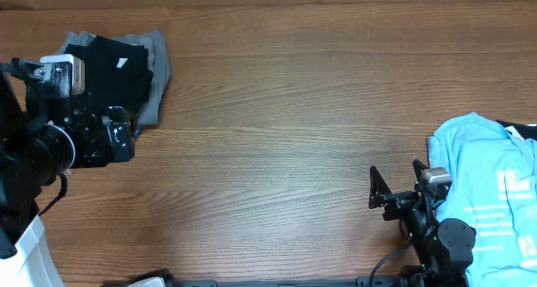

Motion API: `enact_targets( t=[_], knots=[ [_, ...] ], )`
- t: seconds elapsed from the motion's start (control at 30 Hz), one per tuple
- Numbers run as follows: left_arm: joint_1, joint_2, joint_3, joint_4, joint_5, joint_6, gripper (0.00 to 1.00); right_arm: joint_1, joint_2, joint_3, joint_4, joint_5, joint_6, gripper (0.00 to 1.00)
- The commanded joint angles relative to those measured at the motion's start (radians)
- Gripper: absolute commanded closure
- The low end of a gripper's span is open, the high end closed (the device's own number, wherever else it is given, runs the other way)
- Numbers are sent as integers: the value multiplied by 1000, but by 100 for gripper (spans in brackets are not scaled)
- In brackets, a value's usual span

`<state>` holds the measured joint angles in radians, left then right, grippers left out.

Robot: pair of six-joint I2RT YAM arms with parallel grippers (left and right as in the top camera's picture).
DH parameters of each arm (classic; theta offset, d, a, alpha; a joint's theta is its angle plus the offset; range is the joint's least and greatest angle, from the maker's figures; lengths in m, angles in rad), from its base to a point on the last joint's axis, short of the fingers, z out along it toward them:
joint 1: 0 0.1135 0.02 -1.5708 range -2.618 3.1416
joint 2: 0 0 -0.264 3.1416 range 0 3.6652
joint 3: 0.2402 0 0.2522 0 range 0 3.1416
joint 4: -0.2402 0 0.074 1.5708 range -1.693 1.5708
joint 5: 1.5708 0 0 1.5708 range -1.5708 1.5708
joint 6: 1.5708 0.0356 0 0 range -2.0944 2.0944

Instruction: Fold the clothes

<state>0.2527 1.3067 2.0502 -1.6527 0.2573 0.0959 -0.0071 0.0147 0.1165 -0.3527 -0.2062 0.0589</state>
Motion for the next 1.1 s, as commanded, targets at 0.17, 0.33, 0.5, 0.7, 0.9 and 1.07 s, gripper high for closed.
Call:
enact_targets(
  t=[0.17,0.33,0.5,0.7,0.9,1.07],
  knots=[
    [1,0,0,4,2,-18,0,-5,-11,-10,6,-5,-3,0],
    [-1,0,0,4,1,-18,0,-5,-11,-10,6,-5,-3,0],
    [-3,-2,0,3,-2,-18,0,-5,-11,-10,6,-5,-3,0],
    [-97,-59,-61,169,-19,-21,0,-5,-11,-10,6,-5,-3,0],
    [-352,-237,-419,694,-20,141,0,-5,-11,-10,6,-5,-3,0],
    [-397,-401,-724,932,-19,154,0,-5,-11,-10,6,-5,-3,0]
  ],
)
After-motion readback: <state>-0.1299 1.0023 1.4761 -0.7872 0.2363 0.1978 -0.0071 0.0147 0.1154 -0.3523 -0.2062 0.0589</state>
